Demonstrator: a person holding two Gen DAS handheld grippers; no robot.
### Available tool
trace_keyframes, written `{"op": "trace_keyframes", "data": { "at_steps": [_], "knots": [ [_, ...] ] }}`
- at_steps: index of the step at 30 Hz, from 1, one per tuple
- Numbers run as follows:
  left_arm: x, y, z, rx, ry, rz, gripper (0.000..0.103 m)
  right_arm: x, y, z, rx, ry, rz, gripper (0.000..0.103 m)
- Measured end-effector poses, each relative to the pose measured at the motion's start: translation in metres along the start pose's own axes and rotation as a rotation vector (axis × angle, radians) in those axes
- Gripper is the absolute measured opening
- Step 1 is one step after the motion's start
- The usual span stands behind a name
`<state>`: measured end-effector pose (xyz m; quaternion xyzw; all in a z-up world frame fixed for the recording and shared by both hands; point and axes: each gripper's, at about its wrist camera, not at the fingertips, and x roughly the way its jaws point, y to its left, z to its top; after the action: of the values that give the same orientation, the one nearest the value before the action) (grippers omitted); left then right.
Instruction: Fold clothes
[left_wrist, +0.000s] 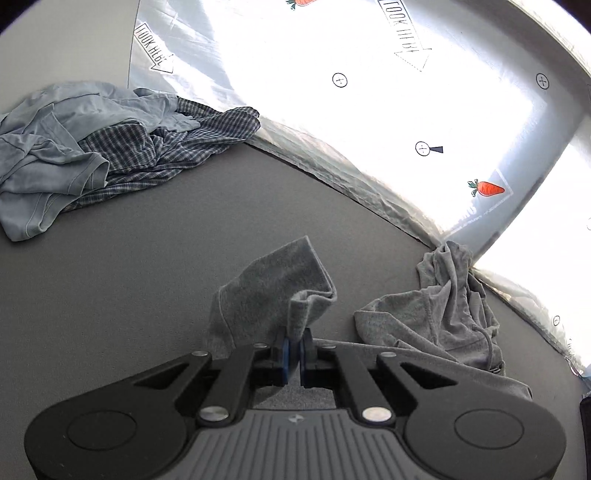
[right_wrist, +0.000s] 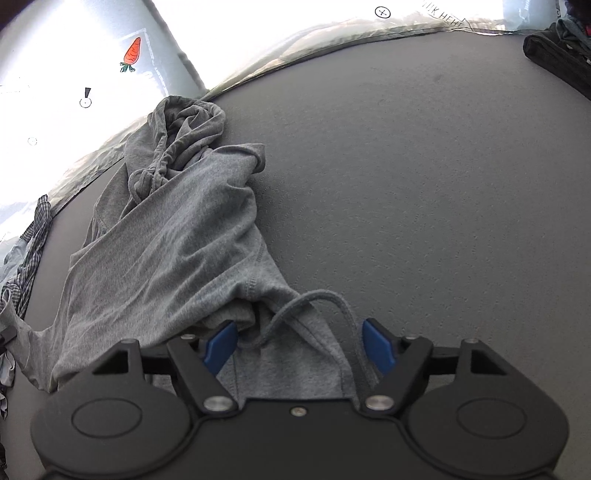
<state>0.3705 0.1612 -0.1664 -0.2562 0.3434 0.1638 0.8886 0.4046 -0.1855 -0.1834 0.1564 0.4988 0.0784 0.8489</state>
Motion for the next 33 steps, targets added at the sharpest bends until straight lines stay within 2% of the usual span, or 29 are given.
{"op": "trace_keyframes", "data": {
  "at_steps": [2,4,6,8,11,13,14,16,20,24,27,31,33],
  "knots": [
    [0.006,-0.024,-0.01,0.048,0.064,-0.073,0.006,-0.001,-0.007,0.001,0.045,-0.005,0.025,0.076],
    [0.019,-0.042,-0.024,0.076,0.187,-0.132,0.01,-0.002,-0.012,0.002,0.083,-0.008,0.043,0.075],
    [0.028,-0.059,-0.045,0.157,0.267,-0.128,0.014,-0.004,-0.016,0.003,0.104,-0.014,0.051,0.073],
    [0.026,-0.073,-0.06,0.276,0.263,-0.102,0.023,-0.006,-0.019,0.004,0.121,-0.022,0.056,0.073],
    [0.021,-0.078,-0.06,0.294,0.27,-0.129,0.041,-0.015,-0.02,0.007,0.129,-0.052,0.071,0.073],
    [0.018,-0.078,-0.058,0.289,0.269,-0.133,0.041,-0.022,-0.019,0.009,0.134,-0.084,0.094,0.071],
    [0.017,-0.078,-0.056,0.285,0.267,-0.131,0.041,-0.025,-0.018,0.011,0.137,-0.099,0.115,0.066],
    [0.012,-0.076,-0.053,0.285,0.257,-0.119,0.043,-0.031,-0.014,0.014,0.147,-0.129,0.178,0.06],
    [0.009,-0.066,-0.048,0.226,0.269,-0.118,0.049,-0.031,-0.001,0.021,0.192,-0.158,0.373,0.045],
    [0.012,-0.056,-0.049,0.201,0.299,-0.124,0.052,-0.005,0.016,0.023,0.26,-0.058,0.515,0.036],
    [0.015,-0.051,-0.052,0.183,0.325,-0.134,0.055,0.019,0.031,0.018,0.308,0.056,0.598,0.036],
    [0.024,-0.044,-0.058,0.149,0.369,-0.149,0.057,0.046,0.063,0.006,0.238,0.211,0.593,0.038],
    [0.027,-0.038,-0.059,0.125,0.384,-0.16,0.058,0.052,0.08,0.001,0.178,0.252,0.592,0.038]
  ]
}}
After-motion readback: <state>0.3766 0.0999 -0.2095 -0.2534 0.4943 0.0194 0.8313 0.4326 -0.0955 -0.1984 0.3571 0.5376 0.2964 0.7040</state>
